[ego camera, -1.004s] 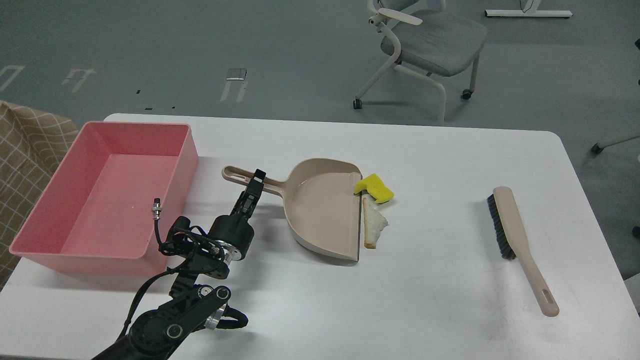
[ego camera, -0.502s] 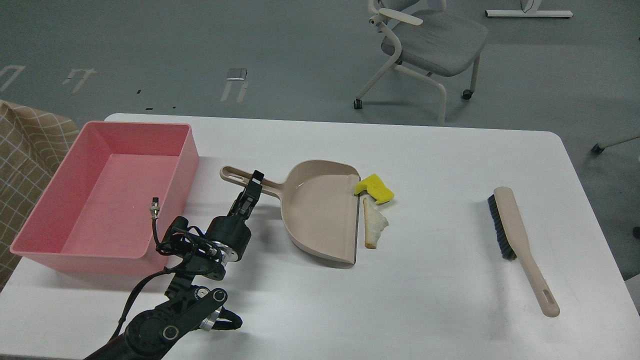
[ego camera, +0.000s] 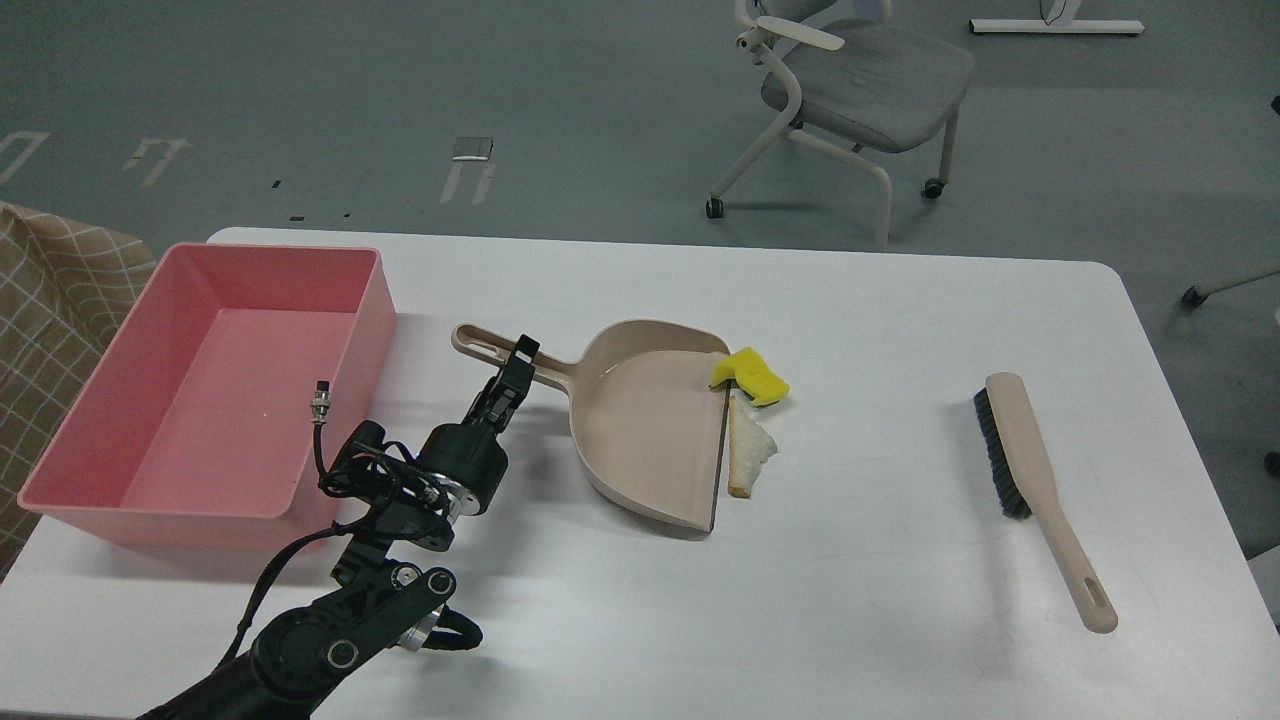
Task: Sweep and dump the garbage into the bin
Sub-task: 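Lower the right gripper toward the wooden brush handle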
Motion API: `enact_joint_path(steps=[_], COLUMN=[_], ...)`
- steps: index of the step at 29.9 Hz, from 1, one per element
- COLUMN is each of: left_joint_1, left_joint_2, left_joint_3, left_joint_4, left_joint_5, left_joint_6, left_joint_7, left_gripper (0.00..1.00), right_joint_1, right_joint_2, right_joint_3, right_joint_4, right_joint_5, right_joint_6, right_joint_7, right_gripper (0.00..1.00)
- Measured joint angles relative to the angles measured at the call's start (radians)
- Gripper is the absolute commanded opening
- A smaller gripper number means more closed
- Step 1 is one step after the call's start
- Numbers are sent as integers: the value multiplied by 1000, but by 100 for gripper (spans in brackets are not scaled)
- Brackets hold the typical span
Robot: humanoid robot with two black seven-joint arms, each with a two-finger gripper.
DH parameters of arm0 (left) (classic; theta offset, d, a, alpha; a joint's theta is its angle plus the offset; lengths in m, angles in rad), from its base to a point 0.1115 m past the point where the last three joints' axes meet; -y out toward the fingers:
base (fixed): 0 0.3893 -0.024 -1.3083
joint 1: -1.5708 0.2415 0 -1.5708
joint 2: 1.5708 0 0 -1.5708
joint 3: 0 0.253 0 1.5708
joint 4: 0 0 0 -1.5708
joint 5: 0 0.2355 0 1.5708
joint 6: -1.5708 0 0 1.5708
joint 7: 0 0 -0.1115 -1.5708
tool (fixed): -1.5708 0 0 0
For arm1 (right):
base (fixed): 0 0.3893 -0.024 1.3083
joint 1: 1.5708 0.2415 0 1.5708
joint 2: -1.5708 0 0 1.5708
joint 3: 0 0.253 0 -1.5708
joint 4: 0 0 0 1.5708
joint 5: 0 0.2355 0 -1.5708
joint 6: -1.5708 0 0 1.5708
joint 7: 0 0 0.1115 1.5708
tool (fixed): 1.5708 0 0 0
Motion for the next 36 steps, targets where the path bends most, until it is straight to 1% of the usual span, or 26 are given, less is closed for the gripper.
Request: enact_joint_path(steps=[3,6,9,12,17,25,29,36], left_joint_1=[-3,-5,-5,-4,-2,-5,-6,-11], left_joint_2=[8,10,11,11,11,9,6,6], left_joint_3=[0,1,1,1,1,1,1,0], left_joint_4=[4,7,11,21,28,37,38,37], left_joint_5=[0,1,1,2,5,22,23,23], left_joint_6=[0,1,1,1,1,1,1,0], left_joint_7=[0,0,0,0,0,0,0,0], left_gripper=[27,27,27,27,27,27,27,27], right_joint_1=[-29,-84,-143,-186,-212,-247,-280,-329], right_joint_2=[-15,-65,-118,-147,-182,-189,-194,-204], right_joint_3=[-4,-13,-18,-31,-91,-120,-147,-277], right_joint_4=[1,7,7,6,1,-2,-1,4], right_joint_5=[-9,-24,-43,-79,-147,-188,-244,-395], right_joint_6=[0,0,0,0,0,0,0,0], right_joint_7=[0,-1,1,2,2,6,6,7], right_gripper=[78,79,88,91,91,91,91,91])
